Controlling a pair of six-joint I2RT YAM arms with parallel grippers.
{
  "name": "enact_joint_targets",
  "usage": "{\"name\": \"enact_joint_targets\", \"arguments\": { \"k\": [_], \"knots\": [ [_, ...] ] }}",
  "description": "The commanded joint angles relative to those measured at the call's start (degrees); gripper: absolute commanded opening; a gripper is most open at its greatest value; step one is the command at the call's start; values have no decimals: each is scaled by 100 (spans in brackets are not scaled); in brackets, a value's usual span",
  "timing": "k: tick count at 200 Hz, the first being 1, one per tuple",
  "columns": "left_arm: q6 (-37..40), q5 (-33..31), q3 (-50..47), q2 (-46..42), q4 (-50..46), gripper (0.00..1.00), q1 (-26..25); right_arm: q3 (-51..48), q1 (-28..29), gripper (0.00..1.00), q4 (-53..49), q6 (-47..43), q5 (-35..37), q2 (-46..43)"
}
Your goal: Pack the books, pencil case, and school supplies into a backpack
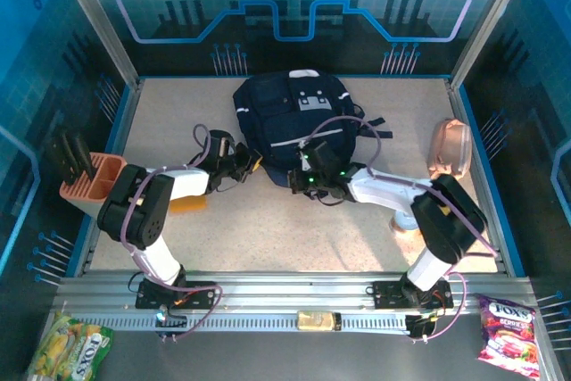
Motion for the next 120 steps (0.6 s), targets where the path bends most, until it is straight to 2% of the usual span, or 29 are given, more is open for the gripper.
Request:
{"name": "enact_joint_targets", "arguments": {
  "k": [1, 31, 61, 97, 120],
  "knots": [
    [340, -461, 178, -215, -267, 4, 99, -460, -236, 0, -721, -101, 748, -535],
    [399, -434, 189, -235, -313, 3, 136, -715, -517, 0, -1044, -58, 1280, -955],
    [498, -324, 274, -184, -416, 4, 156, -706, -935, 0, -1251, -73, 1375, -983],
    [841, -71, 648, 45, -798, 7, 164, -503, -1079, 0, -1355, -225, 1315, -918],
    [1322, -29, 1139, 263, -1411, 12, 169, -526, -916, 0, -950, -519, 799, -982]
  ]
}}
